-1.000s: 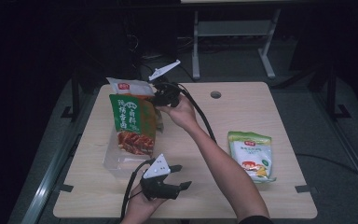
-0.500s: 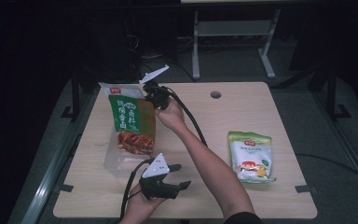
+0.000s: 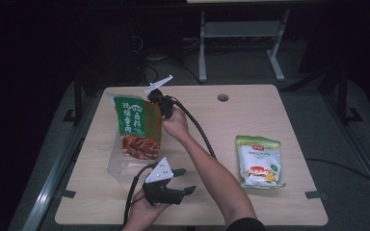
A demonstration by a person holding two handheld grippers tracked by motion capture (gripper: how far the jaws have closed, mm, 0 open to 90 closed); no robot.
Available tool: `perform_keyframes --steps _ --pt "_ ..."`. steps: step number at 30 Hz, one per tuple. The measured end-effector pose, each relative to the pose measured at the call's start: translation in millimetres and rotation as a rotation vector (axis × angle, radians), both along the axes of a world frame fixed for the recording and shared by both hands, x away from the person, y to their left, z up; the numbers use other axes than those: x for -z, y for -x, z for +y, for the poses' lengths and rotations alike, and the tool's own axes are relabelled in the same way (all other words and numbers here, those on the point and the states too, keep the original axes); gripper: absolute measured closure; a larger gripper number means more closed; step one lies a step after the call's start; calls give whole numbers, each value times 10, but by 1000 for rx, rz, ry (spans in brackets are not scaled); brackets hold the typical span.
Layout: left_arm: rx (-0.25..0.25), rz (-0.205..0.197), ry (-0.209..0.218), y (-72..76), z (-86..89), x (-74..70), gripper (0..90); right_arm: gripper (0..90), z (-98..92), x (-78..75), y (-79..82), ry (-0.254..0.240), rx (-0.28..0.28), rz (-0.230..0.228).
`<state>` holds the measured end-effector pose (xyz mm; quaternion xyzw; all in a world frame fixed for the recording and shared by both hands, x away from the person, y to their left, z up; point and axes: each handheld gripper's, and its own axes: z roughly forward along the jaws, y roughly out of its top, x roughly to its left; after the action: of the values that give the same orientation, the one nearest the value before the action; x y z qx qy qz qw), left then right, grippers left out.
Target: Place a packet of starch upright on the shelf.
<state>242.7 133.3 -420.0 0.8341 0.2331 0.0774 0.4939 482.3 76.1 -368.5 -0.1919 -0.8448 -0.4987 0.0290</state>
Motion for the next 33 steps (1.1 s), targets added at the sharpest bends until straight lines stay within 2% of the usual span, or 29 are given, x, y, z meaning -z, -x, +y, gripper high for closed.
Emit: perform_keyframes --steps 8,13,17,23,26,31,33 --pt "5 6 -2 0 -12 3 343 900 -29 12 -11 -35 3 -2" --pt "2 3 1 6 -2 2 342 899 8 -18 24 2 -3 -44" --pt "2 5 0 8 1 3 342 894 -4 -7 -4 12 -6 -21" --pt "-3 10 3 7 6 10 340 855 -24 -38 -15 36 -11 -28" --pt "4 9 -4 8 -4 14 340 835 -79 -61 -33 48 -11 -10" --pt "4 9 -8 20 -13 17 339 784 -172 -90 -41 24 -15 52" --pt "3 9 -5 20 -9 19 339 778 -210 -77 -45 38 -19 70"
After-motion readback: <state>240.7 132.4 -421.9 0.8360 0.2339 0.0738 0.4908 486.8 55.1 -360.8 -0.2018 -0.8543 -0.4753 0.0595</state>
